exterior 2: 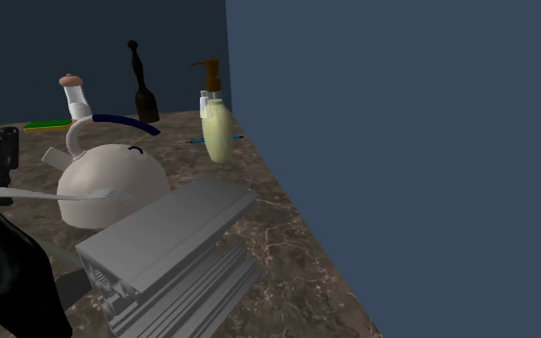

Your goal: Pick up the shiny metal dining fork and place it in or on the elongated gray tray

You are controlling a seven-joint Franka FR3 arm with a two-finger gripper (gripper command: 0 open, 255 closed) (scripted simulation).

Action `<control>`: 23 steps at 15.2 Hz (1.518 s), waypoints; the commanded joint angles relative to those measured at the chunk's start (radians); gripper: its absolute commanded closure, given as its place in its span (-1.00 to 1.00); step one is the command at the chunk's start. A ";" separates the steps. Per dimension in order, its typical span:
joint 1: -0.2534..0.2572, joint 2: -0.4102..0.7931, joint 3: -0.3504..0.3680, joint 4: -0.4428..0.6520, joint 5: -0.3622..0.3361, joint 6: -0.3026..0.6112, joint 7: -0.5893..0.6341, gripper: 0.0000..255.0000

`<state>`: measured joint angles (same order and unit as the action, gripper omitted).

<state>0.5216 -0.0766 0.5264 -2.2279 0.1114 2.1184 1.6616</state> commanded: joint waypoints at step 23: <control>0.101 0.107 0.122 -0.043 -0.052 0.149 0.247 1.00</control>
<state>0.6223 0.0306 0.6480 -2.2707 0.0598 2.2673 1.9084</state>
